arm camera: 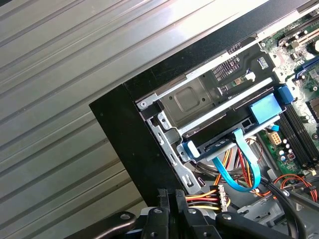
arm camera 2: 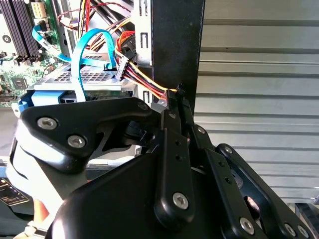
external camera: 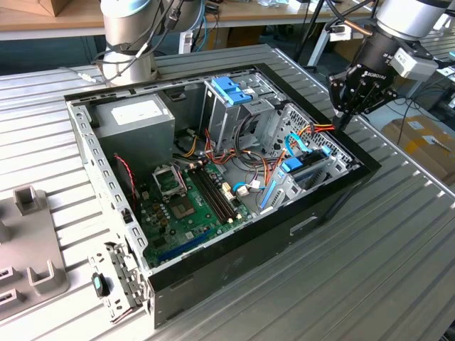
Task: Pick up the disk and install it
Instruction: 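Insert the second disk wire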
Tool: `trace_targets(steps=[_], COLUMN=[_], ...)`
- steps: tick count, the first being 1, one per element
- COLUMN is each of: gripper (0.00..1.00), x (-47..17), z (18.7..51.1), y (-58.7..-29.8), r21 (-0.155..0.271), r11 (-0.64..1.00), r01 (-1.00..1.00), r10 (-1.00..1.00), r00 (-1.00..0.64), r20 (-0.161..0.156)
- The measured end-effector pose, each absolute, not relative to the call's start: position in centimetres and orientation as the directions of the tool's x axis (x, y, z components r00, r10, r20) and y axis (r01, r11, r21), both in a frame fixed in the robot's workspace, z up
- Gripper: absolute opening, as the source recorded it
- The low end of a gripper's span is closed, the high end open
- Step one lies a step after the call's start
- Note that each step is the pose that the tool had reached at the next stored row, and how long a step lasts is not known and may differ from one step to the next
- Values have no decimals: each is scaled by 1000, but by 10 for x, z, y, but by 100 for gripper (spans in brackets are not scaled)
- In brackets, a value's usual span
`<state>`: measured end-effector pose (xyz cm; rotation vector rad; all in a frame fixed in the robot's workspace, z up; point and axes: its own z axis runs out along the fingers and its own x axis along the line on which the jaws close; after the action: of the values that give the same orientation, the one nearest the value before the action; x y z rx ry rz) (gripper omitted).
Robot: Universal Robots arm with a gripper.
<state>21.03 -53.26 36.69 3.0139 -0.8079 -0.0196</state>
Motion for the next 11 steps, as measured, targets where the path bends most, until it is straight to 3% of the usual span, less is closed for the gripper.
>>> trace_targets(steps=[11], gripper=[16], x=[210], z=[367], y=[-533], r21=[24], r11=[-866], r01=[-500], r10=[-500], r00=[866], r20=[-7])
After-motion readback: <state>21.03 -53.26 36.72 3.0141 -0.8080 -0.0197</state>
